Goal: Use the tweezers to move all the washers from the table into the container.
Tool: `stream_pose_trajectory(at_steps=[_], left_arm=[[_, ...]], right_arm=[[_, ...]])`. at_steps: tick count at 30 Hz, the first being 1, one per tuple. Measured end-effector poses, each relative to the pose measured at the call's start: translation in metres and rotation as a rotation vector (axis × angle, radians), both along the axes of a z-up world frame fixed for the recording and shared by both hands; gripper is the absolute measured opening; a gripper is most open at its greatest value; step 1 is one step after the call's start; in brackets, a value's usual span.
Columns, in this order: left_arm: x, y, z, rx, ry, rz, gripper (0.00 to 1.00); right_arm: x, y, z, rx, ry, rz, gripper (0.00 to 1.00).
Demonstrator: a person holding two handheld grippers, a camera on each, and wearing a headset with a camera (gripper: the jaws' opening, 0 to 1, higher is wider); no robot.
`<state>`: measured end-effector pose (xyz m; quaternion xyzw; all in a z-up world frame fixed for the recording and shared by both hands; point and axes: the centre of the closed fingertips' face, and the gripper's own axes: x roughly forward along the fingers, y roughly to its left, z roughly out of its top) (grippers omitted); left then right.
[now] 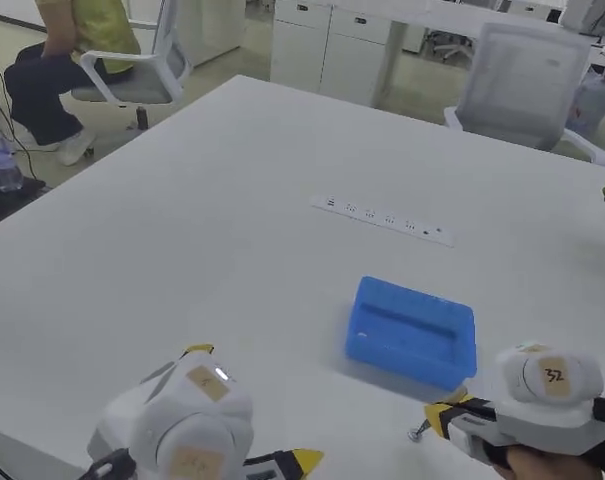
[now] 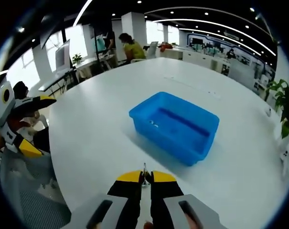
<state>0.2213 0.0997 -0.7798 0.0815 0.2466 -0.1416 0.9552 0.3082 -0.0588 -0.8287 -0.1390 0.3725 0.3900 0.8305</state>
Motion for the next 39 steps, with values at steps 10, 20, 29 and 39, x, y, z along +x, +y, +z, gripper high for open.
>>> stream_pose_trajectory(at_steps=[10,20,29,39], left_arm=[[-0.001,-0.001,0.000,0.005,0.000,-0.009,0.93],[-0.001,-0.002,-0.001,0.011,0.004,-0.015,0.93],[-0.001,-0.001,-0.002,0.014,0.006,-0.011,0.93],[-0.001,0.001,-0.002,0.014,0.006,-0.001,0.92]], right_arm=[[-0.007,0.003,0.025,0.021,-0.030,0.037,0.02],[-0.005,0.000,0.050,0.042,-0.057,0.046,0.02],[0.000,0.000,0.063,0.065,-0.080,0.043,0.02],[0.003,0.005,0.068,0.073,-0.087,0.055,0.02]])
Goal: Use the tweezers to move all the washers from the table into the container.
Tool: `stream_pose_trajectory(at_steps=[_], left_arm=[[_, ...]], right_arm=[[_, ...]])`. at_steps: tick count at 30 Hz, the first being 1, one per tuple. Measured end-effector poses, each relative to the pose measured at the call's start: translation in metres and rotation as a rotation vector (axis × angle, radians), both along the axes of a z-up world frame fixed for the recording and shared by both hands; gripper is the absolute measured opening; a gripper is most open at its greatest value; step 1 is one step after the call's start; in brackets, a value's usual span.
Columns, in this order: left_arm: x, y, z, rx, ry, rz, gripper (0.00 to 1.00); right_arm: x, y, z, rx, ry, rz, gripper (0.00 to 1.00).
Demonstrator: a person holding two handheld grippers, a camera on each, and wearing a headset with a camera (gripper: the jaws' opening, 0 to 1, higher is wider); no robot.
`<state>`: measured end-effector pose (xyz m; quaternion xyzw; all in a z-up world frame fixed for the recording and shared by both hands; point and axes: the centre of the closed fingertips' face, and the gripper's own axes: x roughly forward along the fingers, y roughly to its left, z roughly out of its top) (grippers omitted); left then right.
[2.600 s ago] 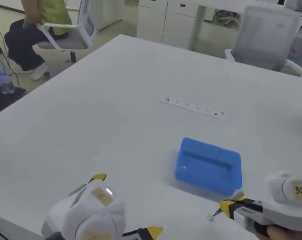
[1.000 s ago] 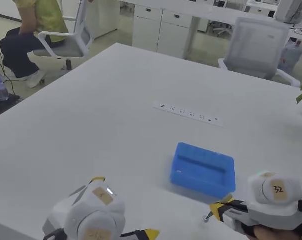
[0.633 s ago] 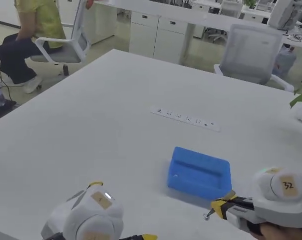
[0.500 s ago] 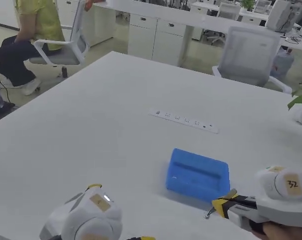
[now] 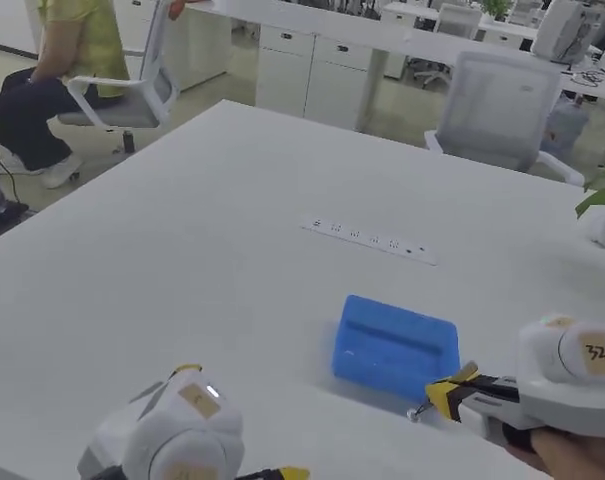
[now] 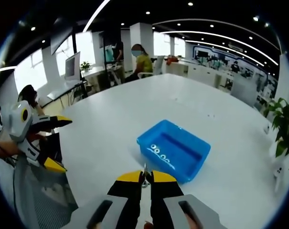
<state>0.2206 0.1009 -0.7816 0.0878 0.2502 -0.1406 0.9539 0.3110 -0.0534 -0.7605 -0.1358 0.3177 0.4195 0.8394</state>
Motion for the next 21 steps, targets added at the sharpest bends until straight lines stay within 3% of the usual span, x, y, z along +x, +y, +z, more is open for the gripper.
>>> stream_pose_trajectory(at_steps=[7,12,21], left_arm=[[0.000,0.000,-0.001,0.005,0.004,0.000,0.92],[-0.001,-0.002,-0.004,0.014,0.018,-0.011,0.92],[-0.002,0.001,-0.006,0.024,0.033,0.002,0.92]], right_arm=[[0.010,0.000,0.003,0.003,-0.015,-0.005,0.02],[0.024,0.002,0.012,0.021,-0.034,-0.015,0.02],[0.044,0.005,0.014,0.020,-0.052,-0.026,0.02]])
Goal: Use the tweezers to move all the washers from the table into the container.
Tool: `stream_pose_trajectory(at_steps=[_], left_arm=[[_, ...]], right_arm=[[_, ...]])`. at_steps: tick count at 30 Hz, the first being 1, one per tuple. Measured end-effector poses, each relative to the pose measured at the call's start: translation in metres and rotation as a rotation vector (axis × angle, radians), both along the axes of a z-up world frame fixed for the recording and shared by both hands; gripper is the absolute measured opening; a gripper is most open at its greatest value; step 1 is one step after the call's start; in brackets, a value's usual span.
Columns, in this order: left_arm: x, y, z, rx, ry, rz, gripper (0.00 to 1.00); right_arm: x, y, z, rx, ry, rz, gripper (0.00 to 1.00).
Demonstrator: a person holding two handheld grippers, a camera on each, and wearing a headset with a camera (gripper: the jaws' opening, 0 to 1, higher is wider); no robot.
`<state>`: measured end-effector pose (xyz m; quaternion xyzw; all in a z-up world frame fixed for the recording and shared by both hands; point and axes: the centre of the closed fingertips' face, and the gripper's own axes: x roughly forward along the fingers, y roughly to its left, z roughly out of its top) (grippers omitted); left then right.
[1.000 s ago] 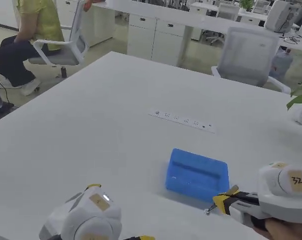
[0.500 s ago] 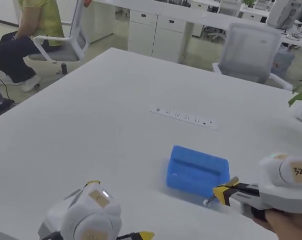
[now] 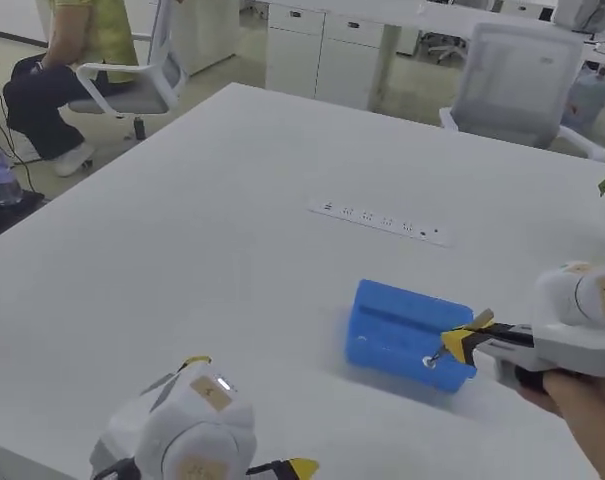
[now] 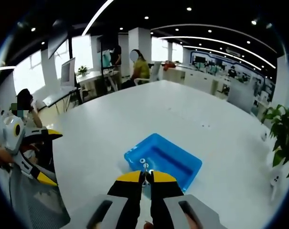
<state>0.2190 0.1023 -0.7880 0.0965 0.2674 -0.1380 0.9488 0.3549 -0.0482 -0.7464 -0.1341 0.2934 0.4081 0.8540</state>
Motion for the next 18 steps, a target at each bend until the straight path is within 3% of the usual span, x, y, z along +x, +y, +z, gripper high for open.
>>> stream_pose_trajectory(at_steps=[4,12,18], left_arm=[[-0.001,0.000,-0.002,0.009,0.008,-0.004,0.92],[-0.001,-0.001,-0.003,0.006,0.015,-0.008,0.92],[-0.002,-0.001,-0.004,0.010,0.026,-0.010,0.92]], right_arm=[[0.012,-0.003,-0.005,-0.013,0.000,-0.019,0.02],[0.032,-0.005,-0.017,0.014,0.055,-0.083,0.03],[0.034,-0.003,-0.029,-0.040,0.055,-0.074,0.03]])
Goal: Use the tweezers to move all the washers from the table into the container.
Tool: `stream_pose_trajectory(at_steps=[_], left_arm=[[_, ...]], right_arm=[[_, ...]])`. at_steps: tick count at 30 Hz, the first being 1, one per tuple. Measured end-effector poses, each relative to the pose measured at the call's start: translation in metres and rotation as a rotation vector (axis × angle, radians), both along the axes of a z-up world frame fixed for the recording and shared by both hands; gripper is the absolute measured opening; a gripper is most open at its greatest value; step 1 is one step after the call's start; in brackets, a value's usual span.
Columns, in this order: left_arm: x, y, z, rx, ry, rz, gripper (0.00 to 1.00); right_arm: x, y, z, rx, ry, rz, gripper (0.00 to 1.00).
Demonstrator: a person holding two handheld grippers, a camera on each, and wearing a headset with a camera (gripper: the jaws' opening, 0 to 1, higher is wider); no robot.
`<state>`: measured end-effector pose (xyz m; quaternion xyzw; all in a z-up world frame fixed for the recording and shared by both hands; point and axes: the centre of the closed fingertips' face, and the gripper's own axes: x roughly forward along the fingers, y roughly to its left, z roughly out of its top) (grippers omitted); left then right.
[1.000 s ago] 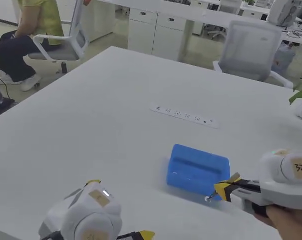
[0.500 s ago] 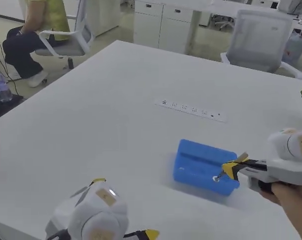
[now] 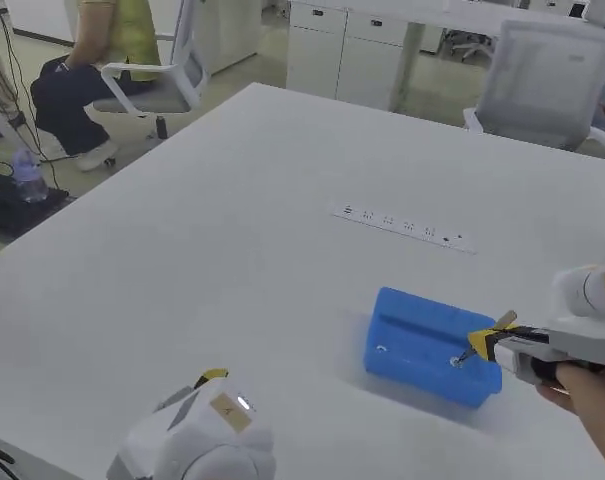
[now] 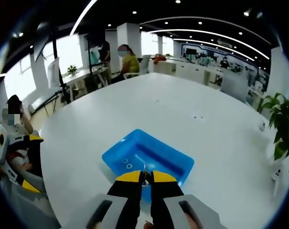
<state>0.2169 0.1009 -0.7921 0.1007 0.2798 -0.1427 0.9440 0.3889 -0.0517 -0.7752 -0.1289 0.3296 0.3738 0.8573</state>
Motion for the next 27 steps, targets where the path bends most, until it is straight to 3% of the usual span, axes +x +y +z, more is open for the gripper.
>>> stream_pose_trajectory(at_steps=[4,13,26,27], left_arm=[[0.000,-0.001,-0.001,0.004,0.004,-0.007,0.92],[0.001,0.001,-0.001,-0.003,0.004,0.005,0.91],[0.001,0.000,0.001,-0.008,-0.003,0.008,0.91],[0.001,0.001,0.001,-0.008,-0.003,0.009,0.91]], right_arm=[[0.001,-0.001,-0.015,-0.049,0.017,0.009,0.03],[0.004,0.000,-0.031,-0.103,0.042,0.023,0.03],[0.004,-0.002,-0.051,-0.132,0.083,0.004,0.03],[0.006,0.000,-0.049,-0.117,0.071,0.001,0.03]])
